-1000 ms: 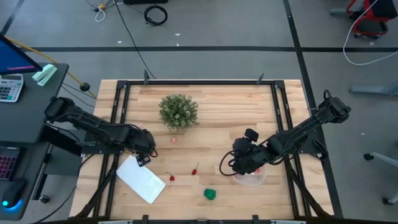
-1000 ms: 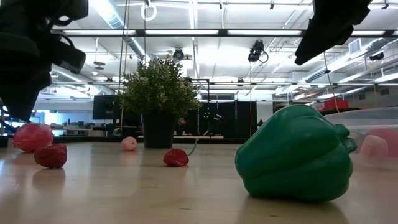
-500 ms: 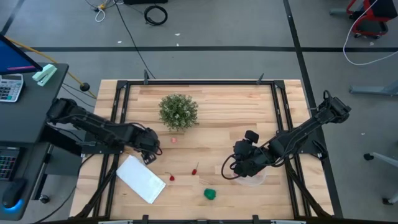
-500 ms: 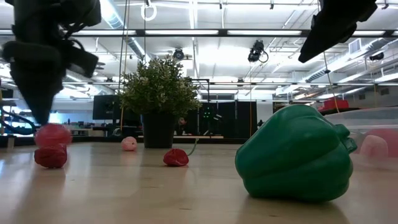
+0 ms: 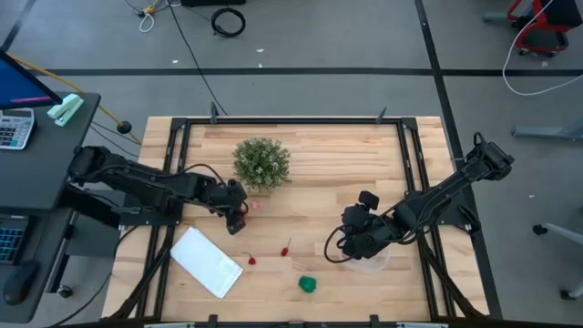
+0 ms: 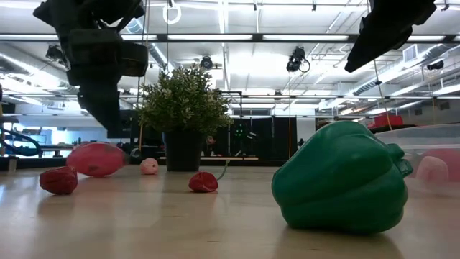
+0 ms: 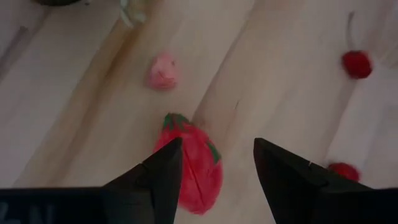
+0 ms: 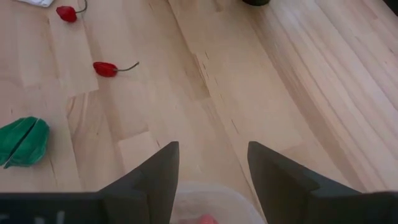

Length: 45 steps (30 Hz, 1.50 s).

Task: Pick and placing Produce into tupperware
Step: Put the dragonfruit into the transparent container

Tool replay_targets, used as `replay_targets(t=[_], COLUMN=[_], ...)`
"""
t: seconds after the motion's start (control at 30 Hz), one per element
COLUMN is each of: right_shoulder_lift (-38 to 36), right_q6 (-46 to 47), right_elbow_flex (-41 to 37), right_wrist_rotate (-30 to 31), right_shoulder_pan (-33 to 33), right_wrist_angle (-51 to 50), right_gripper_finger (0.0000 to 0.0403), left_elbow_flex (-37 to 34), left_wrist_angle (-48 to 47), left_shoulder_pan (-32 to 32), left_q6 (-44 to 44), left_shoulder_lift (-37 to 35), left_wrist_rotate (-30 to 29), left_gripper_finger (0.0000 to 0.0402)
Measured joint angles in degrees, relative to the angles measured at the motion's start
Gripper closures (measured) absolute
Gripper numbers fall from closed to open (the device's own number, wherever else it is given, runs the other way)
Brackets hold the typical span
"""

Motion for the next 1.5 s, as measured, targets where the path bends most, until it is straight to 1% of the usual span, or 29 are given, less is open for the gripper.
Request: replay_targets(t=[0.17,0.27,0.33,0.4,0.53,0.67,0.73,0.83,0.93,1.07,1.17,1.3,1.4,1.5], right_shoulder_lift=[0.00,0.00,-0.01,0.00,0.00,0.00,0.00,0.00,0.00,0.00,-0.02,-0.02,0.00,0.00], right_q6=[-0.47,-1.38,-1.39,-1.40,-1.42,-1.44,-1.45,-1.46,-1.46,-1.46,-1.46,-1.49,-1.49,-1.49], right_elbow_flex=[0.00,0.00,0.00,0.00,0.00,0.00,0.00,0.00,0.00,0.00,0.00,0.00,0.00,0.00], right_wrist_rotate=[0.02,-0.01,0.02,0.00,0.02,-0.01,0.01,0.01,0.02,0.02,0.02,0.02,0.02,0.02], right_shoulder_pan=[0.00,0.00,0.00,0.00,0.00,0.00,-0.01,-0.04,-0.04,-0.04,-0.04,-0.04,-0.04,-0.04], right_wrist_angle=[0.00,0.00,0.00,0.00,0.00,0.02,0.02,0.04,0.16,0.20,0.55,0.68,0.67,0.69], right_gripper_finger=[0.0204,0.0204,0.0204,0.0204,0.0204,0.0204,0.0204,0.0204,0.0204,0.0204,0.0204,0.0204,0.0204,0.0204], left_elbow_flex=[0.00,0.02,0.02,0.02,0.02,0.02,0.02,0.02,0.02,0.05,0.02,0.02,0.04,0.20], left_wrist_angle=[-1.96,-6.03,-7.67,-7.68,-4.83,-3.03,-3.06,-2.99,-2.62,-1.42,-1.27,1.26,5.10,6.82], left_shoulder_pan=[-0.54,-0.90,-0.85,-0.86,-1.62,-3.29,-4.06,-4.82,-5.00,-4.90,-4.57,-4.60,-4.59,-4.57], left_q6=[-4.54,-7.34,-6.83,-2.28,7.31,13.88,16.99,21.52,27.85,35.79,38.51,40.78,40.98,40.25], left_shoulder_lift=[-0.02,-0.02,-0.02,-0.02,-0.02,-0.02,-0.02,-0.02,0.33,2.40,5.37,9.98,13.58,16.60], left_wrist_rotate=[3.43,3.12,2.28,2.07,2.22,2.17,2.22,2.22,1.96,-1.65,-2.39,-2.31,-2.22,-1.90], left_gripper_finger=[0.0209,0.0215,0.0218,0.0218,0.0220,0.0222,0.0216,0.0192,0.0161,0.0128,0.0119,0.0124,0.0129,0.0131])
